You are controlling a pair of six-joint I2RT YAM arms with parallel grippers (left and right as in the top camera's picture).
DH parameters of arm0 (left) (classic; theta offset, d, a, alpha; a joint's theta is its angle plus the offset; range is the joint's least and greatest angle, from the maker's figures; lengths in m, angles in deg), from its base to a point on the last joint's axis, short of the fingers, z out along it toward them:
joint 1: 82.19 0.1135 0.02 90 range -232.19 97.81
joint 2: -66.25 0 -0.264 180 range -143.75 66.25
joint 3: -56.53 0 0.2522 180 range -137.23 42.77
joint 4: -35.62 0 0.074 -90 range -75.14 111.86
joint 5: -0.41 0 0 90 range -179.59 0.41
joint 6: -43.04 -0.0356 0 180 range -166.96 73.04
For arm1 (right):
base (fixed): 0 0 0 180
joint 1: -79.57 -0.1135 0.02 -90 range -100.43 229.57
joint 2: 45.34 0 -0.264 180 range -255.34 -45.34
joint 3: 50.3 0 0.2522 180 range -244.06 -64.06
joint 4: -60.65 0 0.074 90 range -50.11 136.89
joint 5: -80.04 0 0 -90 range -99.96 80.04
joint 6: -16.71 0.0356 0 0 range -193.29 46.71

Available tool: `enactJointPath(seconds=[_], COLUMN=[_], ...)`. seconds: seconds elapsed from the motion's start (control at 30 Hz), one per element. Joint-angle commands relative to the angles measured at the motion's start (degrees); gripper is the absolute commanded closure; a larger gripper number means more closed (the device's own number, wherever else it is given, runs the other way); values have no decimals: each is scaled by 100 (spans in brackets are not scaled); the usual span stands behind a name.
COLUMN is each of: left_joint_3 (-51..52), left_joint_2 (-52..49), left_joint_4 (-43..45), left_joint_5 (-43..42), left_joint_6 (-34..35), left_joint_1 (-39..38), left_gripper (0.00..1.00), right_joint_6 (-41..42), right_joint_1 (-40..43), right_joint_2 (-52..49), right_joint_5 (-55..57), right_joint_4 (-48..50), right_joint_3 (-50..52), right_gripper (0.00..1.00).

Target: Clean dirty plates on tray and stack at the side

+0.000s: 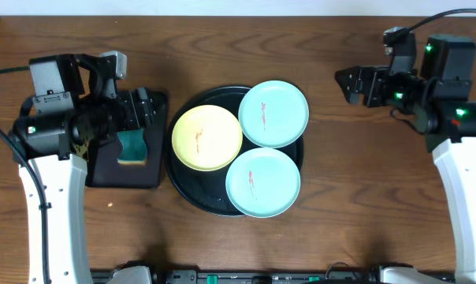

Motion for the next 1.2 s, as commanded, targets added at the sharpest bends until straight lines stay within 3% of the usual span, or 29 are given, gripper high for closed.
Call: enactJointPath(seconds=[0.0,0.13,0.2,0.3,0.47,0.73,1.17], left_joint_3=[-105,-105,-105,-94,-92,-83,-83], left_joint_2=[35,33,33,33,22,-125,-278], left_joint_4=[76,107,114,66,-120,-120,-55], left_joint_5=[-116,-33,409,1679,3101,3410,3407], left_joint_6=[48,48,208,1309,2345,2343,2343], left_joint_1=[15,24,31,33,33,33,33], left_gripper=[25,25,25,25,25,25,25], right_joint_6=[546,1099,1436,1840,2474,3080,3338], right_joint_1=[-369,-780,-1012,-1412,-2175,-2837,-3233], right_joint_2=[-275,-647,-896,-1279,-1751,-2505,-3027], right_joint_5=[-273,-201,-114,129,1043,1198,1294], right_joint_4=[-13,-7,13,74,330,616,721], right_joint_3=[-116,-116,-116,-116,-118,-140,-140], right_gripper=[19,25,27,39,41,63,76])
